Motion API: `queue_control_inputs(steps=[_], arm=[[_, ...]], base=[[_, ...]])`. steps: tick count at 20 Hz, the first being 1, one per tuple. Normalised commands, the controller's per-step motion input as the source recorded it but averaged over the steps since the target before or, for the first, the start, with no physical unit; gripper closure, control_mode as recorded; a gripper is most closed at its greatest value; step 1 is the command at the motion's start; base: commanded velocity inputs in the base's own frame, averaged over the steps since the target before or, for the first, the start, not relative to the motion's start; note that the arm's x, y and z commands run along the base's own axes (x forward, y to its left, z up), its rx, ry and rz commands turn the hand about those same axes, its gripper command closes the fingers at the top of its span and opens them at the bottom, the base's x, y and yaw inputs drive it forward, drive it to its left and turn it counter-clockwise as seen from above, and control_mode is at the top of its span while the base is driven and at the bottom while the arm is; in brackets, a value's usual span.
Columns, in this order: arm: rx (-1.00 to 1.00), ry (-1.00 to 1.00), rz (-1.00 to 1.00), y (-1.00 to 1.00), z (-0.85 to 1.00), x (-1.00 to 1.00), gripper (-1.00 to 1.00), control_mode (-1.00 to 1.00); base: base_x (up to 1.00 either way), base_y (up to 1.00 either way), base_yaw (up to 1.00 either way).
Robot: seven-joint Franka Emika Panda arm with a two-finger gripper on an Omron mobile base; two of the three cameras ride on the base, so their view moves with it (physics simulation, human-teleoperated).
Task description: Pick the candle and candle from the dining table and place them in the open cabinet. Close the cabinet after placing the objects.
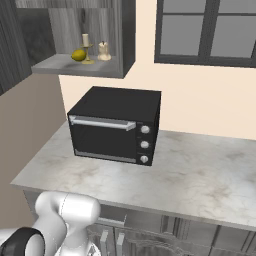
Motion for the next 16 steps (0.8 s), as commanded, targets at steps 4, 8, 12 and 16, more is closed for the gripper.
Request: queue_control_inputs(steps=[4,8,12,16], arm=[[0.0,-0.06,0.05,-0.01,0.04,0.29,-1.0,-1.0],[-0.01,-0.01,0.02,0.0,-0.04,0.15,-1.0,-1.0],[0.0,-0.02,0.0,0.0,-0.05,0.05,-1.0,-1.0],[-0.02,-0.01,0.0,0.0,0.03,0.14,-1.0,-1.0]], base=[[0.0,0.0,0.0],[0.0,0.0,0.0],[0.0,0.0,0.0],[0.0,0.0,0.0]])
